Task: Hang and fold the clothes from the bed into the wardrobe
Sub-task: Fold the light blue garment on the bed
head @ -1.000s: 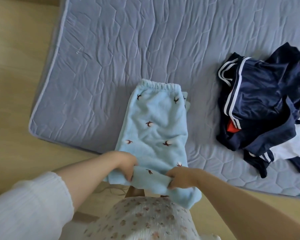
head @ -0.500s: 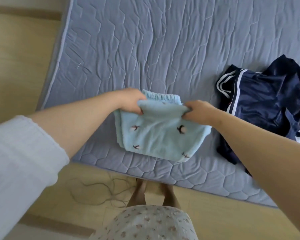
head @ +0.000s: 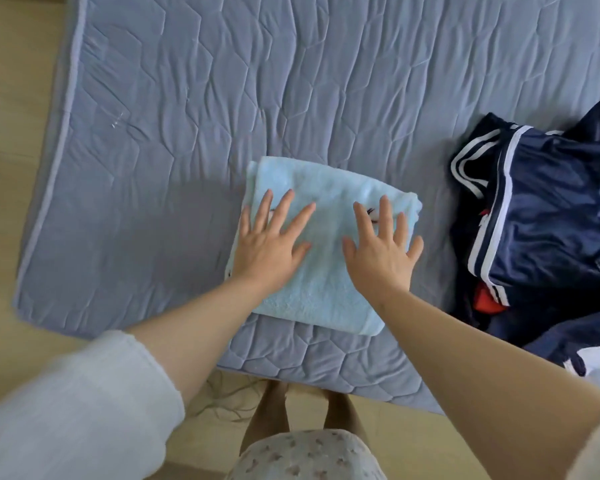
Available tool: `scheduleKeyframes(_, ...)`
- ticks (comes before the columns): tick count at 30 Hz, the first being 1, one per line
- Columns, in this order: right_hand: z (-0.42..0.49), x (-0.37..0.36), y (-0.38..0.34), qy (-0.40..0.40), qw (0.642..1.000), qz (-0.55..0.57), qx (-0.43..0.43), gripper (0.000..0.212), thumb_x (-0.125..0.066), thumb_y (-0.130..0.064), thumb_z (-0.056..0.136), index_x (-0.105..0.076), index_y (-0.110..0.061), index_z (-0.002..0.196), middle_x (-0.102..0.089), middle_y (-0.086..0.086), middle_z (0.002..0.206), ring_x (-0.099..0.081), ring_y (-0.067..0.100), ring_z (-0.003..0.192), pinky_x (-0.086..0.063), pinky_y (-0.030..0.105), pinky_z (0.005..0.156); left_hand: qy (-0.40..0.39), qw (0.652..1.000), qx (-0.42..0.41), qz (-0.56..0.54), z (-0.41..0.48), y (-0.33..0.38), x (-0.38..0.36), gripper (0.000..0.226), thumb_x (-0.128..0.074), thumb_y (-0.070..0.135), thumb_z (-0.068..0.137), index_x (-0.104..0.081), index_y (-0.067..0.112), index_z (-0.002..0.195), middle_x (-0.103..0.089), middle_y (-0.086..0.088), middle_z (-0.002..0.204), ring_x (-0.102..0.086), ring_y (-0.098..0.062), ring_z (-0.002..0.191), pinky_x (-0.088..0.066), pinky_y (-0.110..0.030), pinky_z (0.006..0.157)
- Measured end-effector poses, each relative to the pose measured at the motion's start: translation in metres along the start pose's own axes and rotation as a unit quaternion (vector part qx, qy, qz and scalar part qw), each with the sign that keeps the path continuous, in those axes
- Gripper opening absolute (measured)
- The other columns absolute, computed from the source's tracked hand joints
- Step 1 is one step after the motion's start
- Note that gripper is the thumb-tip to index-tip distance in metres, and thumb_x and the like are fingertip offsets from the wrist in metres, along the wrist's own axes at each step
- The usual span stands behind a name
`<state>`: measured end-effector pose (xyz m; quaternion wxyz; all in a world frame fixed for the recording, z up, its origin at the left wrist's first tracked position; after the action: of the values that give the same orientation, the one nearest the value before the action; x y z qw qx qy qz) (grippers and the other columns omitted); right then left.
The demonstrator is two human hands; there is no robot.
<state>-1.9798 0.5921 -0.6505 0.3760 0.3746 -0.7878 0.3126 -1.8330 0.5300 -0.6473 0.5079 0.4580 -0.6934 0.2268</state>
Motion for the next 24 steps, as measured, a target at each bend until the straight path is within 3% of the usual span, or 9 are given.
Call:
scheduleKeyframes(7, 0.048, -0.063, 0.019, -0.017, 1.0, -0.016, -0.012, 0.059, -0.018, -0.061, 0.092, 0.007, -0.047, 0.143, 0.018, -0.006, 0.156, 0.017, 0.029, 0.142, -0.005, 0.065, 0.107, 0.013, 0.999, 0.011, 0.033, 0.045, -0.018, -0.056, 0.07, -0.037, 0.065, 0.083, -0.011, 0.045, 0.145, 0.0, 0.002, 0.158, 0.008, -0.03, 0.144, 0.003, -0.064, 0.107)
scheduleKeyframes(12, 0.08, -0.087, 0.019, -0.006, 1.0, -0.002, 0.011, 0.062, -0.02, -0.062, 0.089, 0.005, -0.047, 0.144, 0.015, -0.003, 0.157, 0.017, 0.031, 0.142, -0.005, 0.065, 0.107, 0.035, 0.999, 0.024, 0.029, 0.072, -0.028, -0.084, 0.077, -0.031, 0.07, 0.072, -0.02, 0.044, 0.144, -0.016, -0.004, 0.156, -0.003, -0.035, 0.144, -0.01, -0.072, 0.102)
scheduleKeyframes(18, 0.095, -0.104, 0.024, 0.032, 0.999, 0.029, 0.023, 0.063, -0.022, -0.062, 0.086, 0.001, -0.047, 0.143, 0.012, -0.003, 0.157, 0.016, 0.03, 0.142, -0.004, 0.066, 0.107, 0.076, 0.997, 0.01, 0.021, 0.081, -0.03, -0.098, 0.075, -0.033, 0.069, 0.074, -0.03, 0.038, 0.143, -0.031, -0.011, 0.15, -0.018, -0.043, 0.139, -0.024, -0.071, 0.098)
scheduleKeyframes(21, 0.096, -0.104, 0.024, 0.033, 0.999, 0.032, 0.026, 0.063, -0.022, -0.063, 0.086, 0.001, -0.048, 0.142, 0.011, -0.004, 0.156, 0.015, 0.029, 0.142, -0.004, 0.065, 0.107, 0.042, 0.998, 0.027, 0.03, 0.081, -0.033, -0.101, 0.078, -0.027, 0.072, 0.073, -0.02, 0.041, 0.145, -0.021, -0.009, 0.153, -0.009, -0.04, 0.142, -0.022, -0.069, 0.101)
scheduleKeyframes(24, 0.09, -0.096, 0.025, 0.025, 0.998, 0.058, 0.03, 0.062, -0.027, -0.063, 0.088, -0.003, -0.049, 0.143, 0.01, -0.006, 0.157, 0.016, 0.027, 0.143, -0.004, 0.062, 0.109, -0.011, 0.999, 0.037, 0.005, 0.082, -0.036, -0.099, 0.078, -0.023, 0.076, 0.072, -0.002, 0.05, 0.143, 0.002, 0.003, 0.156, 0.009, -0.03, 0.143, -0.014, -0.066, 0.107)
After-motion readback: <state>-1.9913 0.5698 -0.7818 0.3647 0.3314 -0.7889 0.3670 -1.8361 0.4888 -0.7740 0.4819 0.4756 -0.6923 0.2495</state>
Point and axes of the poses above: each hand's wrist, its own z-axis towards the middle knuckle, its own x-axis out of the back of the hand, y = z × x, the point moved 8 cm from there along z, towards the middle knuckle
